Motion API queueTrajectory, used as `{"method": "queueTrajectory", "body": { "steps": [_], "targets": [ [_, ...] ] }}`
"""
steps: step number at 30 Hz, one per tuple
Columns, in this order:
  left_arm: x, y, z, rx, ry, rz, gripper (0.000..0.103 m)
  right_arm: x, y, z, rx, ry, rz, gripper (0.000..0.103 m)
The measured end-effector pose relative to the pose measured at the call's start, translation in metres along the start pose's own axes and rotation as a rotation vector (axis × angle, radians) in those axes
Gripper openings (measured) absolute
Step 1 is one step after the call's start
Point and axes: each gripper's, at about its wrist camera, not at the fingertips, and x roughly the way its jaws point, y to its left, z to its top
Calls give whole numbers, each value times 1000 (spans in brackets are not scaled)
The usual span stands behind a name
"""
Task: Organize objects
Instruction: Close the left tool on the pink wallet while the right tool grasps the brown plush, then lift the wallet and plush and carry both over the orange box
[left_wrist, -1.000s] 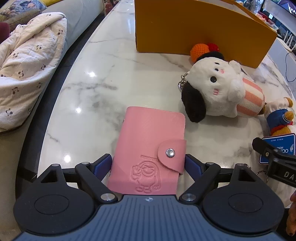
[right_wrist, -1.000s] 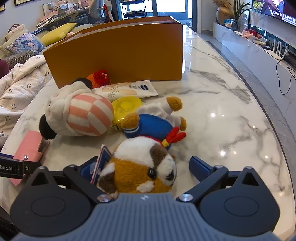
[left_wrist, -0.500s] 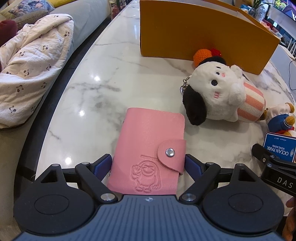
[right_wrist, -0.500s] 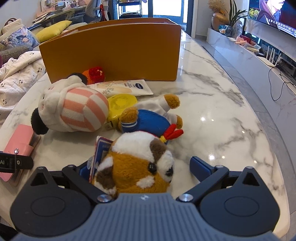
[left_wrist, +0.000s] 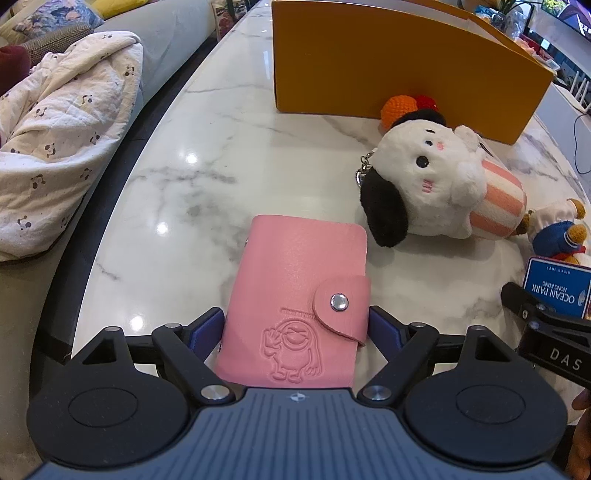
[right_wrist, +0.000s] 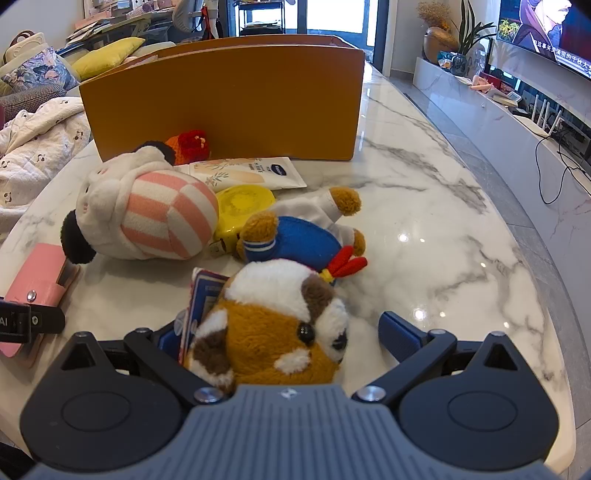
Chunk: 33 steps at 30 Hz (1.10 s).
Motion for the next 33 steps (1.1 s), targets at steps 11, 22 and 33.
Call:
{"method": "queueTrajectory", "body": {
  "steps": [11,22,33],
  "targets": [
    [-3,-6,-2,34,-6,3,95,-8,-2,4,10,-28,-4,56],
    [-5,-10,-2,42,4,-10,94,-9,-2,3,9,-26,2,56],
    [-16,-12,-2,56,-31,-14,93,-26,-3,6,19,-59,11,56]
  ]
}}
